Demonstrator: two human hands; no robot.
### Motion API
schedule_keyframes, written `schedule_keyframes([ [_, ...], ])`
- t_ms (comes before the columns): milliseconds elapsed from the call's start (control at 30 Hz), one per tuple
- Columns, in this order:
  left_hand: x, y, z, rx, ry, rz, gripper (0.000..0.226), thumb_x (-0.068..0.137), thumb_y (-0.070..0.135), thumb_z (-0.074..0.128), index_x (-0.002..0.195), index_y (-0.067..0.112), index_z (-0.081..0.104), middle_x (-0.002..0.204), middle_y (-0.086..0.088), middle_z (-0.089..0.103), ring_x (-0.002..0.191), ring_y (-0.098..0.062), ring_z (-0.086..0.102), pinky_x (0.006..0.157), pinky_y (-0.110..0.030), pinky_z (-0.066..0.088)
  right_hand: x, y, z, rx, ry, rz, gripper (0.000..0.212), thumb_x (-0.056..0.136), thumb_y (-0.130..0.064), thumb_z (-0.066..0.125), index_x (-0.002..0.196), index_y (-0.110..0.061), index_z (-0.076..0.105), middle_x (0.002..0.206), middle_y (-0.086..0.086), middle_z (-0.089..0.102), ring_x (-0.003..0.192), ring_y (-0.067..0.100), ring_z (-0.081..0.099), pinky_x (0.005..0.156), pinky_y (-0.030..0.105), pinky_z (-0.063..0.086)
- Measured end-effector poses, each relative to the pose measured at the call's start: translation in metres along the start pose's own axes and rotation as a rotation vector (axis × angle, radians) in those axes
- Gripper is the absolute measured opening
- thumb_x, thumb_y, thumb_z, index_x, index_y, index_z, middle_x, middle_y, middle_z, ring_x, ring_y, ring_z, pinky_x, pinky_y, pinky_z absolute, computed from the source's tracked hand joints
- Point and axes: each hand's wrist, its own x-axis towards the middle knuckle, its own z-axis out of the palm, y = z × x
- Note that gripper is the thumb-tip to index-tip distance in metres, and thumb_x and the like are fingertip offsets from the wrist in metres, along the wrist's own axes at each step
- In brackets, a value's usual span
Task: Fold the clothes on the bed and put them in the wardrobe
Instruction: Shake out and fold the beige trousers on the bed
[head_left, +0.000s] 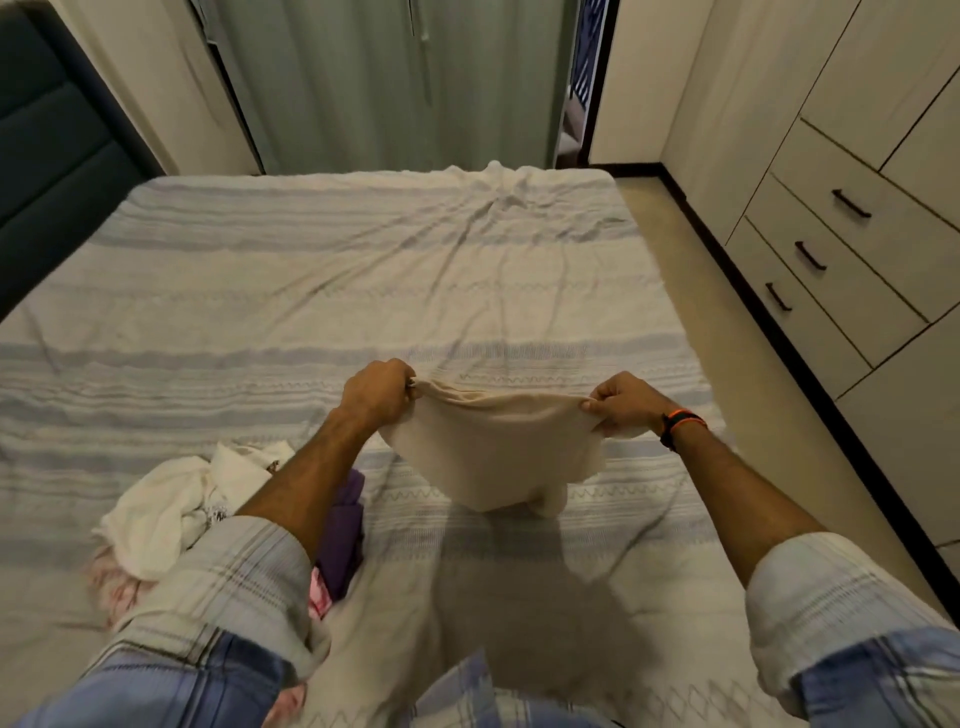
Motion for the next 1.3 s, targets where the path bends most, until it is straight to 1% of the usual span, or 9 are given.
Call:
schedule_keyframes([
  [167,0.030,-0.004,0.015,-0.172,-0.026,-0.086,0.016,0.093,0.015,0.055,0.097,0.010,0.070,0.096,-0.015,0.069,0.098,-0.037,0.063,0.073,-0.037,0.047,0.033,0.002,0.006,0.059,-0.002,0.037,0.031,0.095,-0.015,0.064,0.065,-0.009,0.062,0.070,0.004,0.064,0.067,0.020,0.070,0.065,0.028,0.058],
  [267,0.058,0.000,0.010,-0.390,0.070,-0.188,0.018,0.094,0.013,0.053,0.096,0.009,0.070,0.098,-0.019,0.069,0.098,-0.039,0.062,0.072,-0.034,0.043,0.060,-0.008,-0.006,0.103,0.103,0.018,0.026,0.095,-0.015,0.065,0.069,-0.009,0.066,0.081,0.008,0.067,0.079,0.028,0.071,0.076,0.036,0.060],
  [433,0.124,0.010,-0.034,-0.655,0.266,-0.251,0.022,0.095,0.015,0.051,0.106,0.015,0.071,0.108,-0.014,0.070,0.104,-0.034,0.062,0.084,-0.039,0.051,0.106,-0.050,-0.051,0.176,0.318,-0.051,0.024,0.095,-0.018,0.062,0.072,-0.014,0.066,0.073,0.003,0.064,0.066,0.015,0.063,0.060,0.022,0.049],
  [567,0.173,0.027,-0.104,-0.685,0.453,-0.101,0.023,0.094,0.010,0.049,0.103,0.014,0.070,0.099,-0.009,0.070,0.097,-0.028,0.062,0.075,-0.031,0.046,0.138,-0.100,-0.105,0.224,0.456,-0.166,0.018,0.095,-0.019,0.063,0.077,-0.015,0.067,0.075,0.001,0.065,0.068,0.015,0.063,0.067,0.028,0.050],
  [700,0.205,0.038,-0.183,-0.685,0.660,0.059,0.019,0.093,0.010,0.054,0.102,0.014,0.070,0.099,-0.004,0.070,0.094,-0.022,0.061,0.079,-0.030,0.046,0.150,-0.152,-0.159,0.272,0.613,-0.321,0.018,0.094,-0.023,0.063,0.078,-0.017,0.068,0.075,0.000,0.066,0.075,0.019,0.061,0.073,0.036,0.052],
  [867,0.204,0.051,-0.249,-0.806,0.858,0.245,0.007,0.092,0.017,0.062,0.090,0.019,0.068,0.080,0.016,0.065,0.074,0.001,0.059,0.070,-0.019,0.047,0.141,-0.196,-0.199,0.377,0.746,-0.509,0.015,0.094,-0.027,0.064,0.079,-0.028,0.068,0.075,-0.003,0.068,0.070,0.015,0.060,0.072,0.036,0.052],
  [967,0.184,0.052,-0.256,-0.851,0.876,0.322,0.007,0.092,0.016,0.063,0.090,0.014,0.070,0.080,0.012,0.066,0.071,0.005,0.058,0.068,-0.016,0.047,0.121,-0.199,-0.202,0.354,0.766,-0.553,0.011,0.094,-0.026,0.064,0.085,-0.024,0.069,0.072,-0.006,0.066,0.068,0.012,0.058,0.070,0.033,0.051],
  [1100,0.148,0.044,-0.227,-0.794,0.847,0.348,0.022,0.089,0.004,0.053,0.089,0.019,0.069,0.084,0.008,0.069,0.081,-0.008,0.062,0.074,-0.025,0.049,0.091,-0.176,-0.178,0.296,0.729,-0.541,0.010,0.095,-0.027,0.063,0.092,-0.021,0.071,0.082,-0.002,0.069,0.079,0.018,0.063,0.075,0.037,0.054],
  [1300,0.072,0.020,-0.127,-0.726,0.620,0.402,0.030,0.085,0.008,0.050,0.086,0.032,0.068,0.085,0.020,0.070,0.083,-0.002,0.065,0.072,-0.022,0.049,0.043,-0.101,-0.122,0.071,0.544,-0.384,0.013,0.094,-0.026,0.064,0.083,-0.022,0.069,0.076,-0.003,0.067,0.081,0.026,0.064,0.073,0.040,0.055],
])
